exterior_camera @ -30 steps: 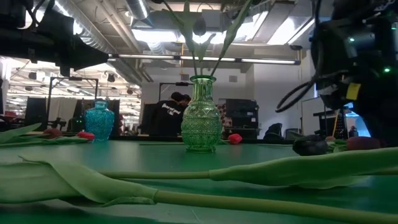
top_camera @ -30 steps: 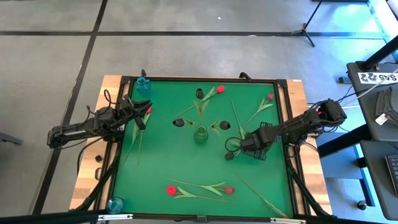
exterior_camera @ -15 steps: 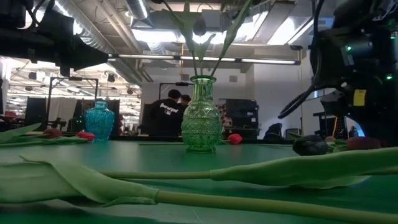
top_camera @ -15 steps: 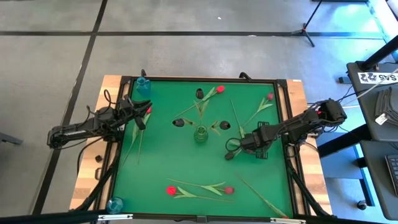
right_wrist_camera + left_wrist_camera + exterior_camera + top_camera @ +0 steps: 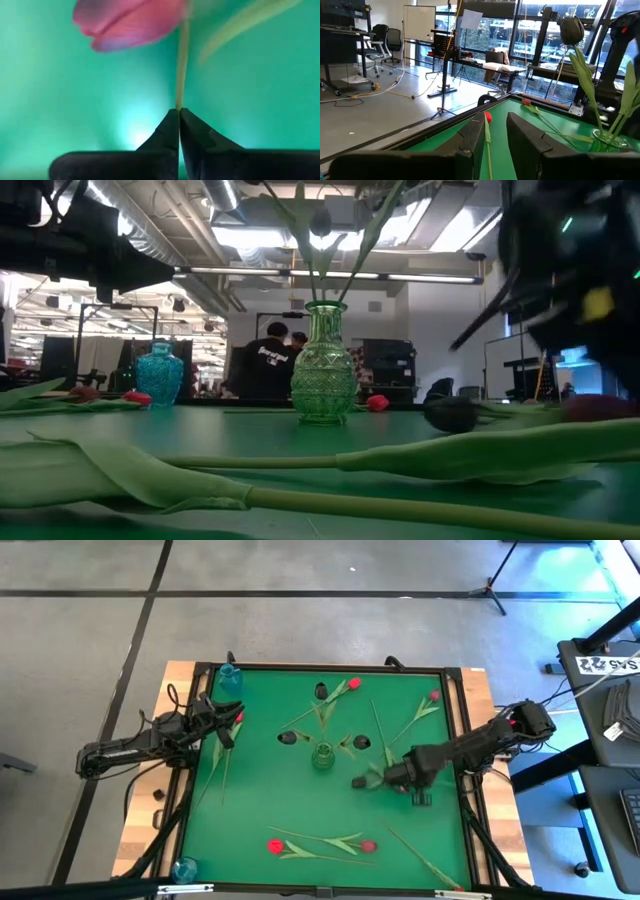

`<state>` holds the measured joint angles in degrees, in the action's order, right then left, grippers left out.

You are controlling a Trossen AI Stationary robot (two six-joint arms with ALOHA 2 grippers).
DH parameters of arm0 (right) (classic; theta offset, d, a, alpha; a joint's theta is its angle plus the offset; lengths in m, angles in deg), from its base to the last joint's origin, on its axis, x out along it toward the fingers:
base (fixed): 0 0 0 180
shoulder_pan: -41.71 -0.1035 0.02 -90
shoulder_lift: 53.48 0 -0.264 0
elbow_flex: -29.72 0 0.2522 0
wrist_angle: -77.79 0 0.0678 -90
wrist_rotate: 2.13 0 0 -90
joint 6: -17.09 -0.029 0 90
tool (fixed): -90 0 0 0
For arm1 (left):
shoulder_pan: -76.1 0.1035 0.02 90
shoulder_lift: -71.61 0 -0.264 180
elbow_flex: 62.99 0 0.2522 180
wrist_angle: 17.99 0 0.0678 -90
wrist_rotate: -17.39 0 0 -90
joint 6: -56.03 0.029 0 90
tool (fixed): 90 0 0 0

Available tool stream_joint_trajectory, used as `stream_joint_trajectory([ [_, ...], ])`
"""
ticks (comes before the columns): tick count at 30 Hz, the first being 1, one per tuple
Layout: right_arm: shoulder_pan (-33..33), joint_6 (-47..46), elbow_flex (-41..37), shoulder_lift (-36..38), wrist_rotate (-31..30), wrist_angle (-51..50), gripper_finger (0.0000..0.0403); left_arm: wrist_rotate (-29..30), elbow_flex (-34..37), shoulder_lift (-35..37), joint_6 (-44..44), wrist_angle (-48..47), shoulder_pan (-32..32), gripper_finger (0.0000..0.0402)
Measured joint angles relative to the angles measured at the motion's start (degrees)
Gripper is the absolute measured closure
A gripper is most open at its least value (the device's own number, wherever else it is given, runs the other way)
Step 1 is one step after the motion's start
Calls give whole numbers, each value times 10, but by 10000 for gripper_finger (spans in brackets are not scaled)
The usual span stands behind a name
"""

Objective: Sort flowers into vase by color
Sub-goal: Put the black tulip into the green vase

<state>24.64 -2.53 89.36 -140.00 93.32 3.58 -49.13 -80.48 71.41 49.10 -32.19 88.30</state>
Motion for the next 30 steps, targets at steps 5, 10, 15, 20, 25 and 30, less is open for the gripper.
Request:
stream_joint_trajectory([
  [5, -55, -32, 70, 0, 138, -1, 396, 0, 0, 0, 0, 0, 0, 323],
  [10, -94, -180, 108, 1, 274, 73, 399, 0, 0, 0, 0, 0, 0, 323],
  [15, -123, -339, 123, 1, 337, 291, 401, 0, 0, 0, 0, 0, 0, 323],
  [20, -134, -371, 152, 1, 271, 457, 401, 0, 0, 0, 0, 0, 0, 323],
  [25, -133, -275, 199, 1, 172, 472, 402, 0, 0, 0, 0, 0, 0, 323],
  [30, -133, -146, 230, 1, 88, 502, 402, 0, 0, 0, 0, 0, 0, 323],
])
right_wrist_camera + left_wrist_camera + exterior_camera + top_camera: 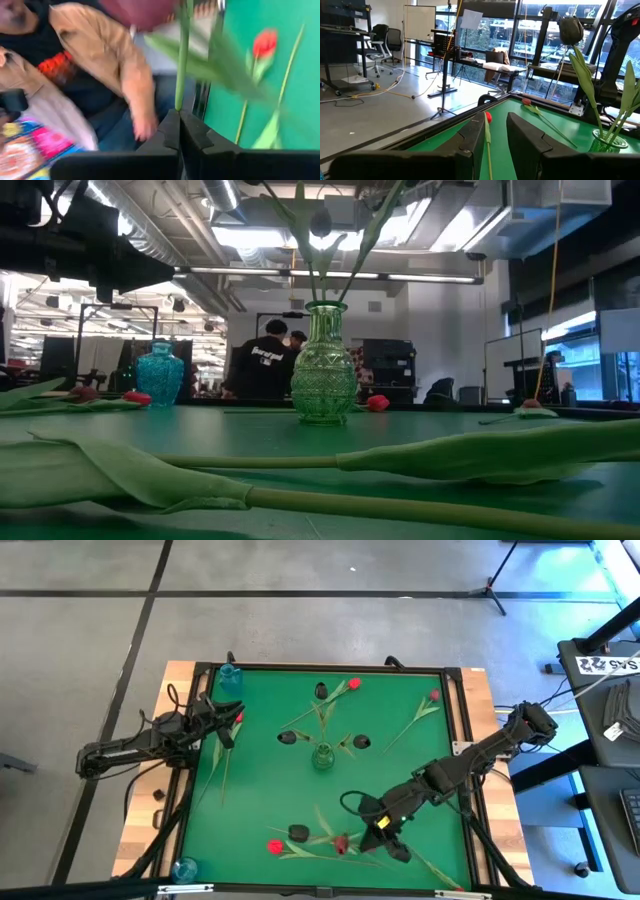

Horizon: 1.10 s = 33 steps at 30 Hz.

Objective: Sort flowers into vase by color
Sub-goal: Put the black tulip into the green vase

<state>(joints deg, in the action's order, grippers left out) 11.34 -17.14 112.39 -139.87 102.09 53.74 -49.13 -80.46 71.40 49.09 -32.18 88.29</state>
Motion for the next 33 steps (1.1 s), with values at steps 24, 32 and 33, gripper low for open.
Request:
stream_joint_trajectory([
  [24, 81, -135, 17, 6, -17, -90, 402, 0, 0, 0, 0, 0, 0, 323],
  [32, 71, -229, 17, 6, 156, -209, 402, 0, 0, 0, 0, 0, 0, 323],
  [33, 71, -215, 17, 6, 155, -193, 402, 0, 0, 0, 0, 0, 0, 323],
])
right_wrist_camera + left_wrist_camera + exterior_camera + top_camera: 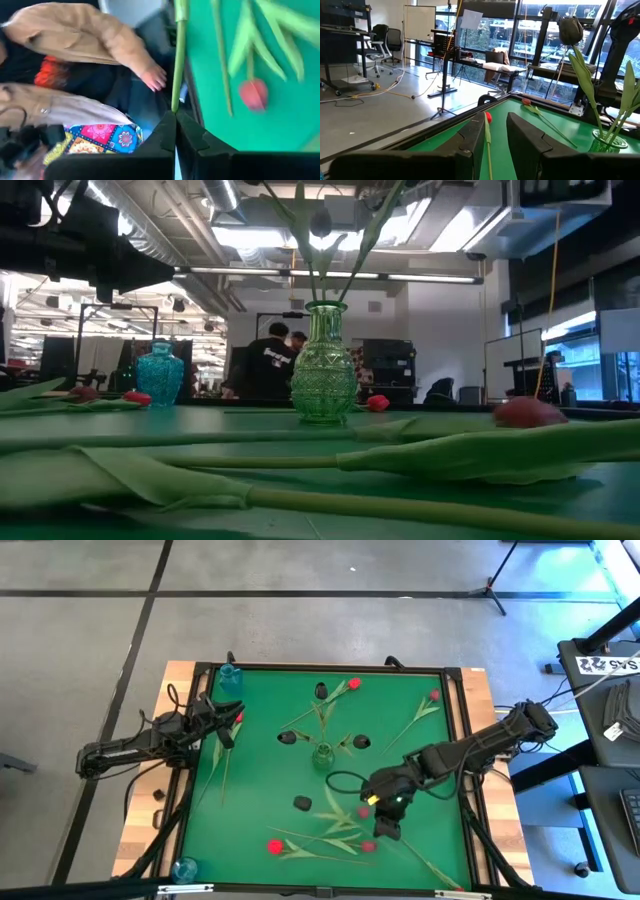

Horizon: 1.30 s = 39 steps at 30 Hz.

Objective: Sort flowers into vase by color
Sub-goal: Put the black tulip into the green vase

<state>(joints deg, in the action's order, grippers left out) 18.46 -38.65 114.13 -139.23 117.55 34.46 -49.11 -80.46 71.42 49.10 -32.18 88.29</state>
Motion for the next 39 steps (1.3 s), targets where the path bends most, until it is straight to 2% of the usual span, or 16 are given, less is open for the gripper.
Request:
stream_joint_trajectory([
  [3, 0, 72, 0, 12, -42, 66, 402, 0, 0, 0, 0, 0, 0, 323],
  [6, 0, 180, 0, 36, -128, 133, 402, 0, 0, 0, 0, 0, 0, 323],
  [9, 0, 268, 0, 60, -263, 161, 402, 0, 0, 0, 0, 0, 0, 323],
  [15, -39, 393, -5, 62, -600, 207, 402, 0, 0, 0, 0, 0, 0, 323],
  [17, -53, 428, -15, 51, -679, 251, 402, 0, 0, 0, 0, 0, 0, 323],
  [20, -71, 473, -28, 27, -766, 306, 402, 0, 0, 0, 0, 0, 0, 323],
  [25, -68, 483, -41, -10, -839, 384, 402, 0, 0, 0, 0, 0, 0, 323],
  [30, -59, 467, -41, -48, -852, 406, 402, 0, 0, 0, 0, 0, 0, 323],
  [34, -61, 470, -41, -70, -890, 410, 402, 0, 0, 0, 0, 0, 0, 323],
  [39, -59, 470, -41, -93, -921, 472, 402, 0, 0, 0, 0, 0, 0, 323],
])
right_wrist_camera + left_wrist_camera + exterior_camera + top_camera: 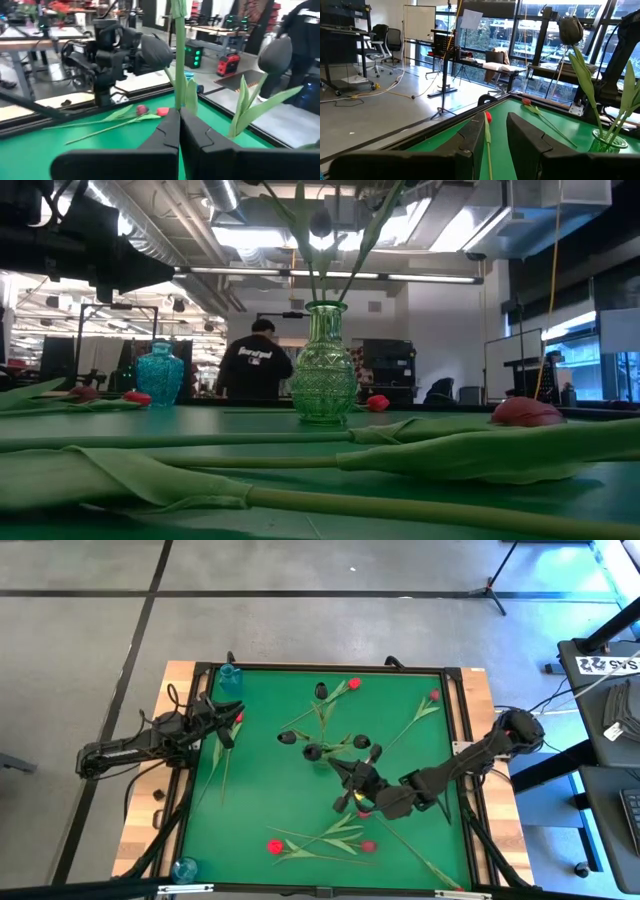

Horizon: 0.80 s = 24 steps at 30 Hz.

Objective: Sort flowers into vase by color
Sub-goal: Put the black tulip into the green vase

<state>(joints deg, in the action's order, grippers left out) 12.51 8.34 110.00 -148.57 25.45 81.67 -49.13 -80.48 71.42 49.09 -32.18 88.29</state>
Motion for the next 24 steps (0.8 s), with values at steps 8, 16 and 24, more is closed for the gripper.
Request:
stream_joint_trajectory([
  [8, 25, -24, 0, -43, -77, 32, 402, 0, 0, 0, 0, 0, 0, 323],
  [16, 59, -63, 0, -51, -76, 33, 402, 0, 0, 0, 0, 0, 0, 323],
  [24, 79, -84, 0, -51, -30, -1, 402, 0, 0, 0, 0, 0, 0, 323],
])
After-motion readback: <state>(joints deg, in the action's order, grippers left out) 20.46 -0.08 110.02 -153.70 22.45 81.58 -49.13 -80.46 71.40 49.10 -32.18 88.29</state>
